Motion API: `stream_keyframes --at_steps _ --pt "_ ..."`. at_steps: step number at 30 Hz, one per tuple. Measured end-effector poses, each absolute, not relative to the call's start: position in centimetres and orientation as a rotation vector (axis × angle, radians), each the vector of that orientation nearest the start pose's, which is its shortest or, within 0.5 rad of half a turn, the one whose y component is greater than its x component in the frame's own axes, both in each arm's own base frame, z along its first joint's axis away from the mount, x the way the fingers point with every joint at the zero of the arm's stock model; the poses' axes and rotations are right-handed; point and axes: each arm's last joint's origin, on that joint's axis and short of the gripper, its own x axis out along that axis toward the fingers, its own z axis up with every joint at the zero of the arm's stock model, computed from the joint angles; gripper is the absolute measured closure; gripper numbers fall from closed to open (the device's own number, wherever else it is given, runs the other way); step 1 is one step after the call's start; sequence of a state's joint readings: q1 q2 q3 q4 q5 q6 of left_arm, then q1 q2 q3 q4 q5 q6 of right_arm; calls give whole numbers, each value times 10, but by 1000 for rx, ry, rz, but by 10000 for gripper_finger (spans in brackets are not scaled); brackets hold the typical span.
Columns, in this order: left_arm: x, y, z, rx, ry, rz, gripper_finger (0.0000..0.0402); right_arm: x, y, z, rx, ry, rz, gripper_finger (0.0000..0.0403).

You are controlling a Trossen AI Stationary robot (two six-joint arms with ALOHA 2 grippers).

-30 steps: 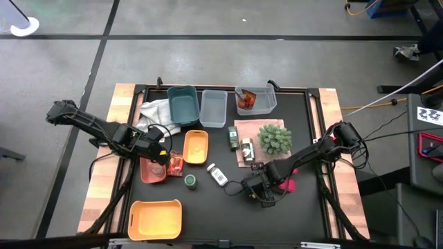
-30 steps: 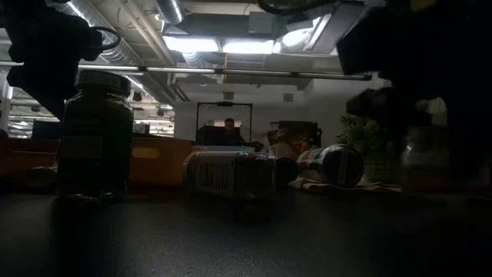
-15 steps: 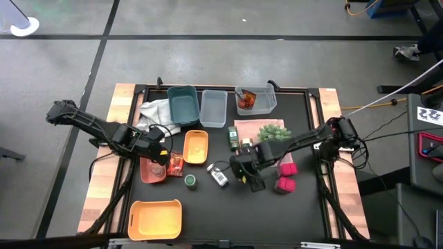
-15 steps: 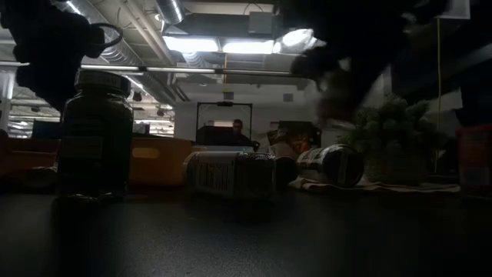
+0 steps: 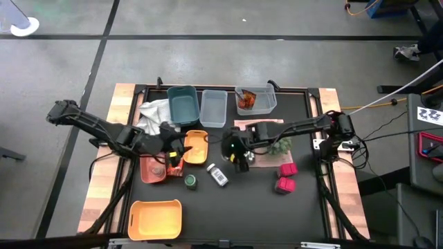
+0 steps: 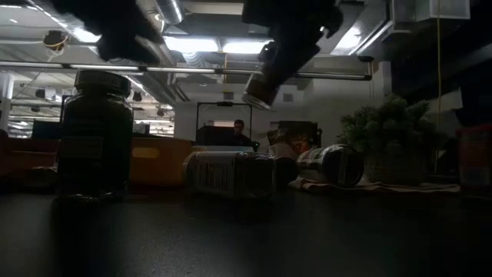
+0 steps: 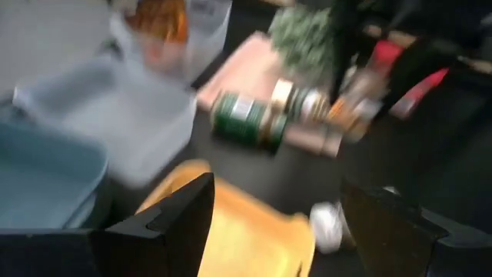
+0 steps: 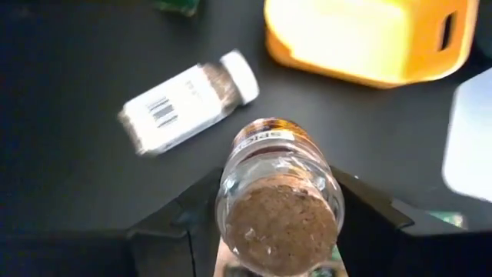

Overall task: Sort spices by type
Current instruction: Put the brown seasoning bottle into the orange bin

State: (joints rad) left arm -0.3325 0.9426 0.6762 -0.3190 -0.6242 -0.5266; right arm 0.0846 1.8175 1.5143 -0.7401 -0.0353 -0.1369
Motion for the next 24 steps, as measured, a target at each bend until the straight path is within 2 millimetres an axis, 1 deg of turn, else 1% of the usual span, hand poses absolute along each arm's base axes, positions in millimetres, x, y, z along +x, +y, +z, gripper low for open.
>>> stream_keyframes --at_steps 3,6,12,17,21,24 --pt "202 -51 261 -212 368 392 139 387 27 262 -139 1001 162 201" --pt "215 -53 258 -212 333 392 139 390 25 264 -135 964 155 200" --pt "237 -54 237 -132 389 412 139 394 27 267 -133 906 154 202" --pt "249 -58 222 -66 434 394 139 396 27 269 -131 882 152 199" --pt "258 -61 216 -26 437 323 139 398 27 270 -106 863 139 202" --pt "261 -63 215 -8 426 303 139 398 27 270 -103 861 138 202"
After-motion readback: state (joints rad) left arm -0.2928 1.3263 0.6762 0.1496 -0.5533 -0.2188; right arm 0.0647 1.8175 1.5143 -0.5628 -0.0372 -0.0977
